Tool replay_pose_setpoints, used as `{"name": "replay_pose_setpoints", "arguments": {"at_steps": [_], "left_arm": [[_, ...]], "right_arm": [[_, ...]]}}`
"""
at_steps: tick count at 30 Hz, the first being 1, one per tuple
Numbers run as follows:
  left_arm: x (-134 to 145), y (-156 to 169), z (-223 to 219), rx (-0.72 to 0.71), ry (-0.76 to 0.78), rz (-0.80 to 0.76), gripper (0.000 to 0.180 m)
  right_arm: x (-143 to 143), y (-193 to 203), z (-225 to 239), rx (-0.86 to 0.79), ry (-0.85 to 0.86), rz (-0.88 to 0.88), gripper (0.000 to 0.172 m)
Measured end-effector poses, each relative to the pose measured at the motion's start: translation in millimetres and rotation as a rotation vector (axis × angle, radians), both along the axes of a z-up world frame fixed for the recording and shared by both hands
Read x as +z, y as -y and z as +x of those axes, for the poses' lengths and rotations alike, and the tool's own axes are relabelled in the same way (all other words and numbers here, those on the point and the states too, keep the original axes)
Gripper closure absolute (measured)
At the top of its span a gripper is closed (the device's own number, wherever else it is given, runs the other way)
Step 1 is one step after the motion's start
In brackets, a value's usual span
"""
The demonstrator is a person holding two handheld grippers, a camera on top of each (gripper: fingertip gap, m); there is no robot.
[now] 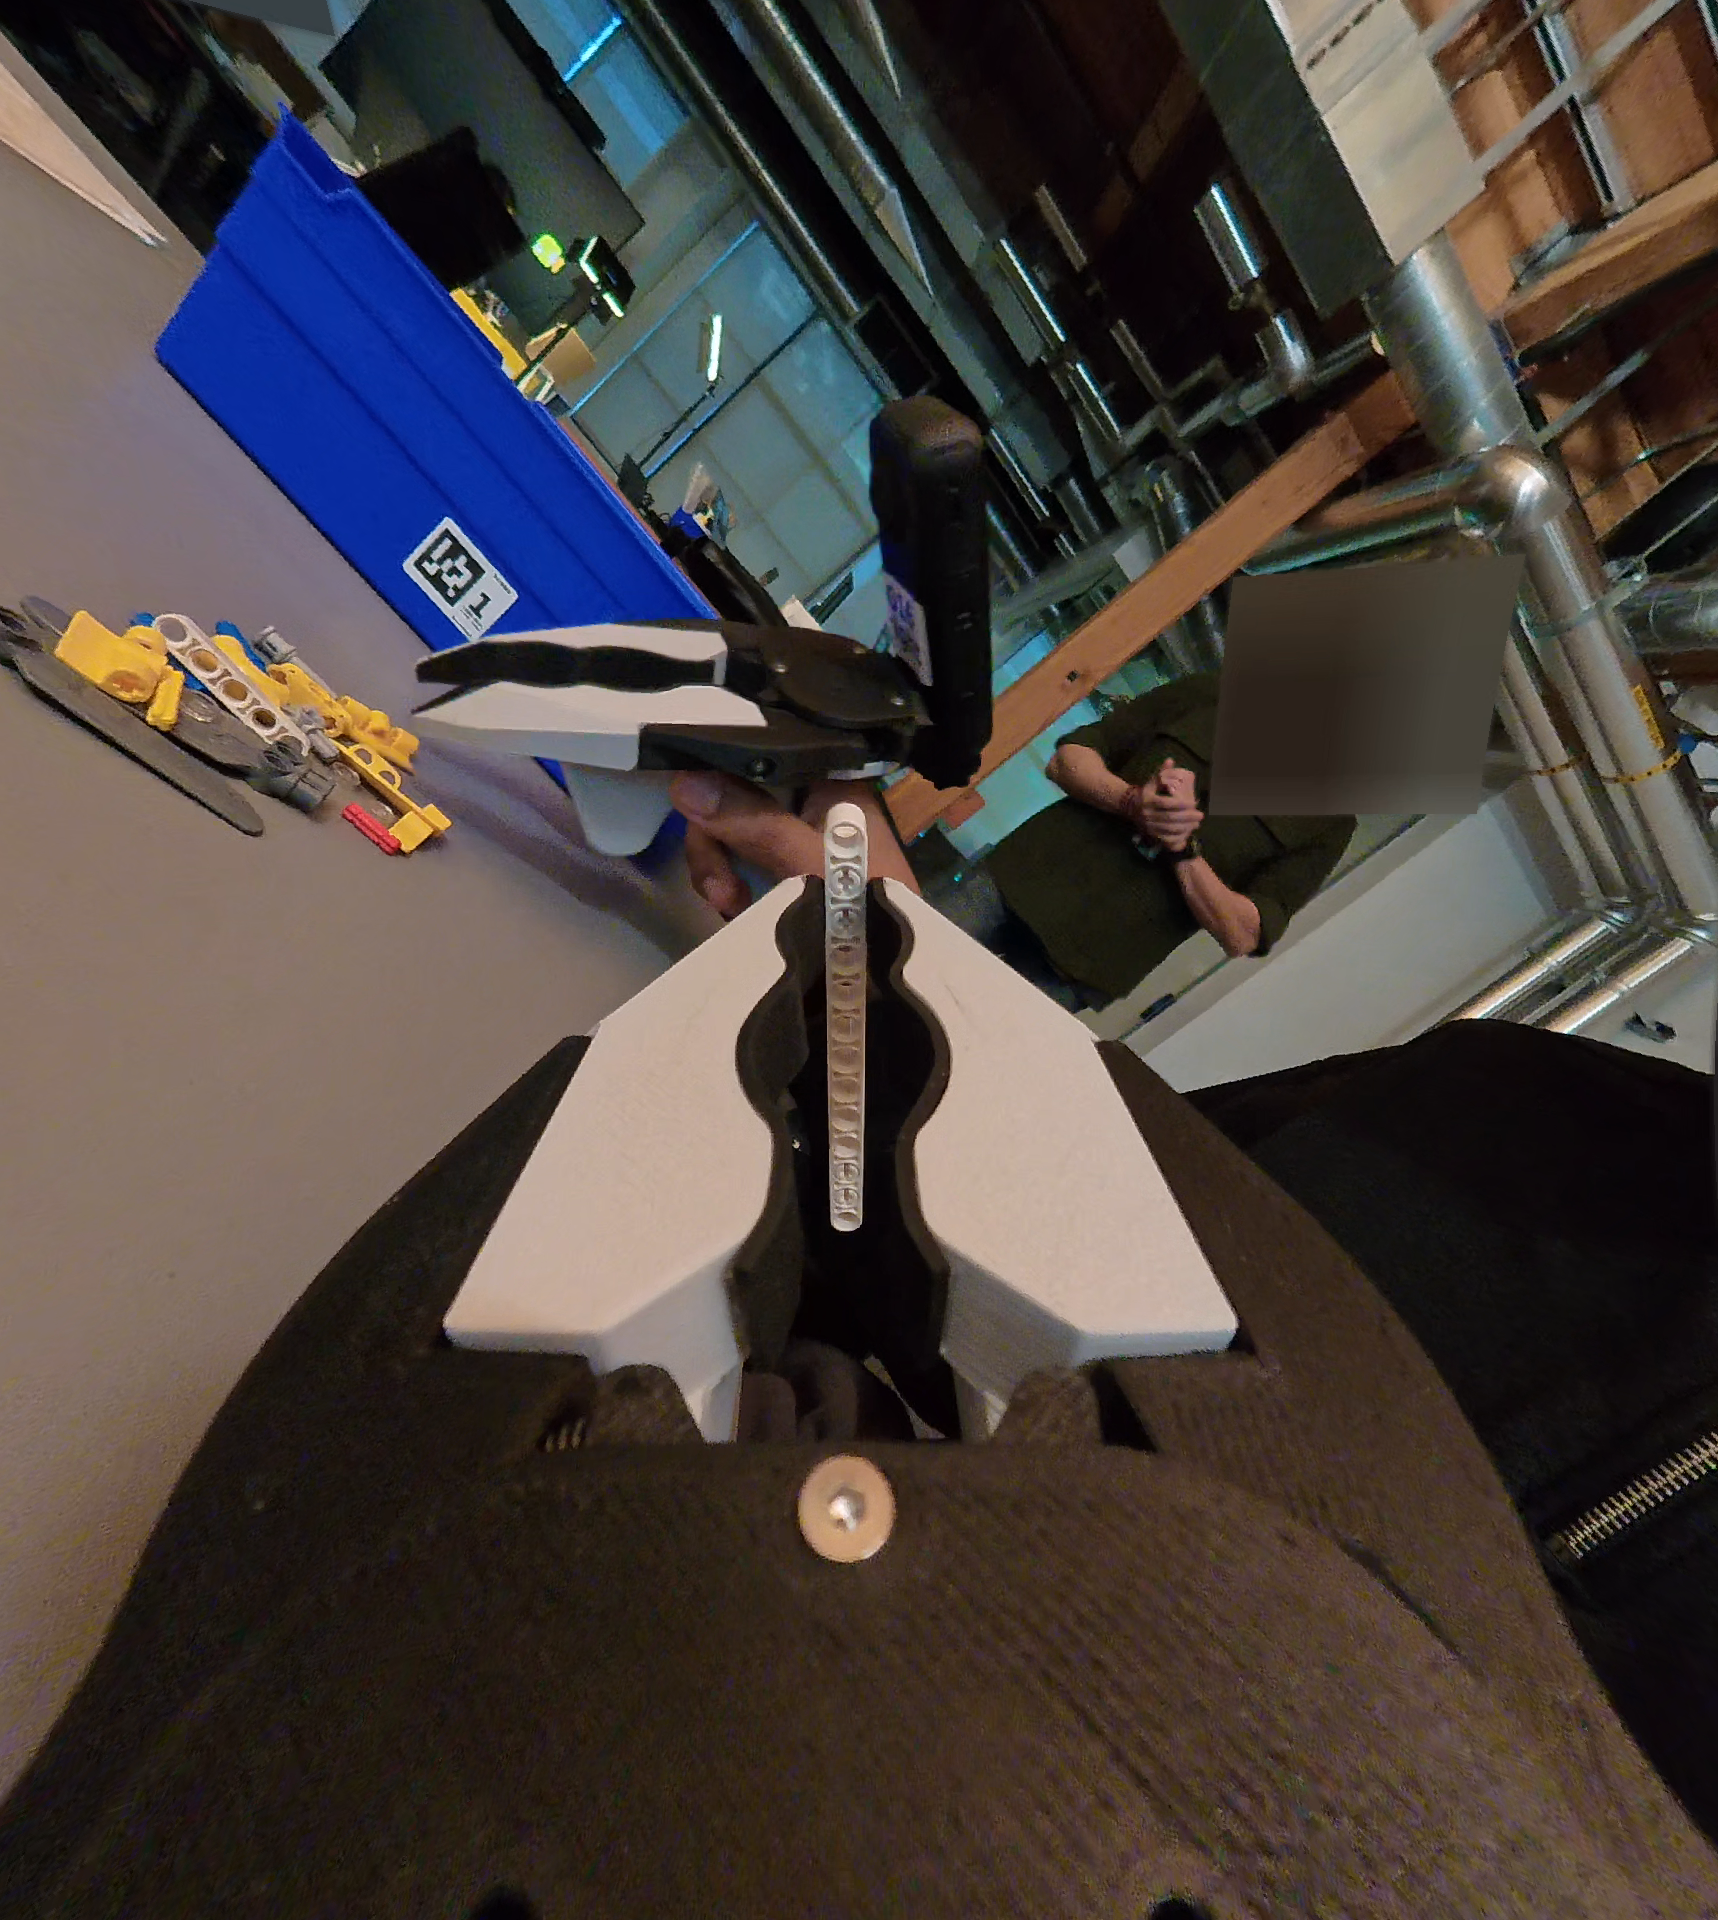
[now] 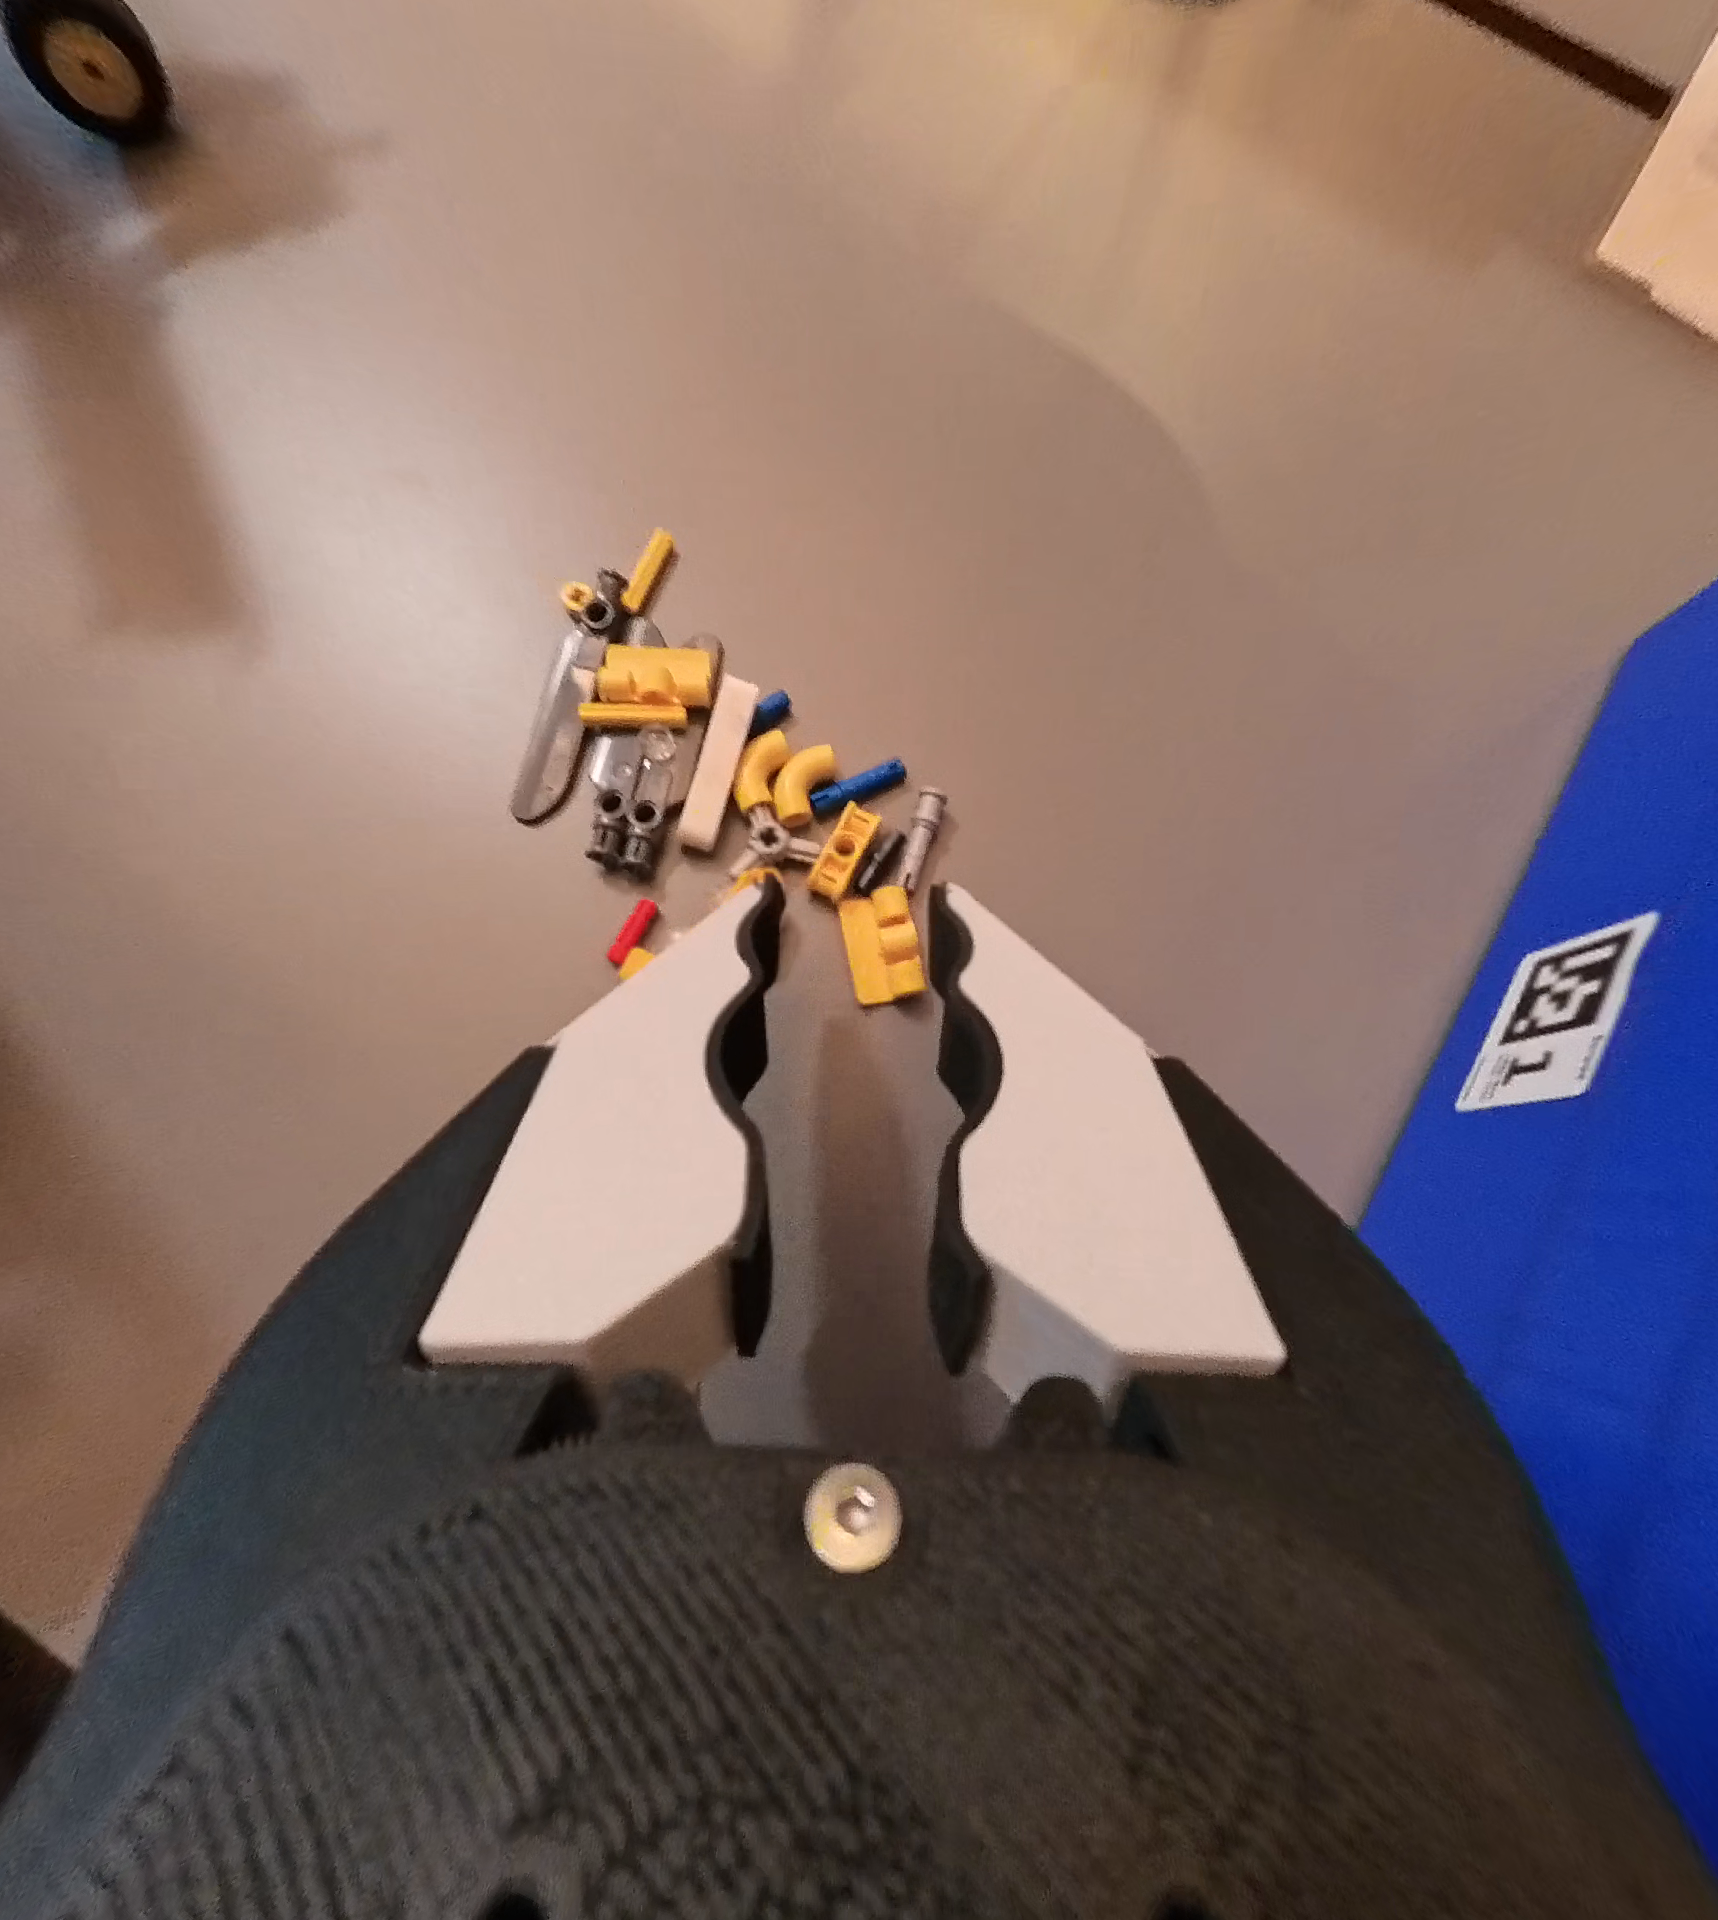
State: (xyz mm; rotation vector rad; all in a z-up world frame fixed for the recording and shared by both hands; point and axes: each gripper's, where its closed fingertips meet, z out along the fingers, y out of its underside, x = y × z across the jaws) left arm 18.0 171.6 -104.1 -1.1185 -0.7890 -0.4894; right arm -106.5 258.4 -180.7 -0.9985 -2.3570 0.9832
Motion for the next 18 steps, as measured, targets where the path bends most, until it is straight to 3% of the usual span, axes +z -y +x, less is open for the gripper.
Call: {"name": "replay_pose_setpoints", "arguments": {"at_steps": [6,13,18], "left_arm": [[1.9,3.7,-2.5,0.014,0.011,0.026,0.178],[14.1,22.0,-8.8,0.08,-0.001,0.154,0.178],[18.3,34.3,-14.4,0.158,-0.015,0.199,0.177]], "right_arm": [[39.2,41.5,27.7,0.189,-0.028,-0.222,0.143],[75.9,90.3,87.3,0.501,0.186,-0.611,0.143],[83.7,99.4,111.4,0.627,0.323,-0.732,0.141]]}}
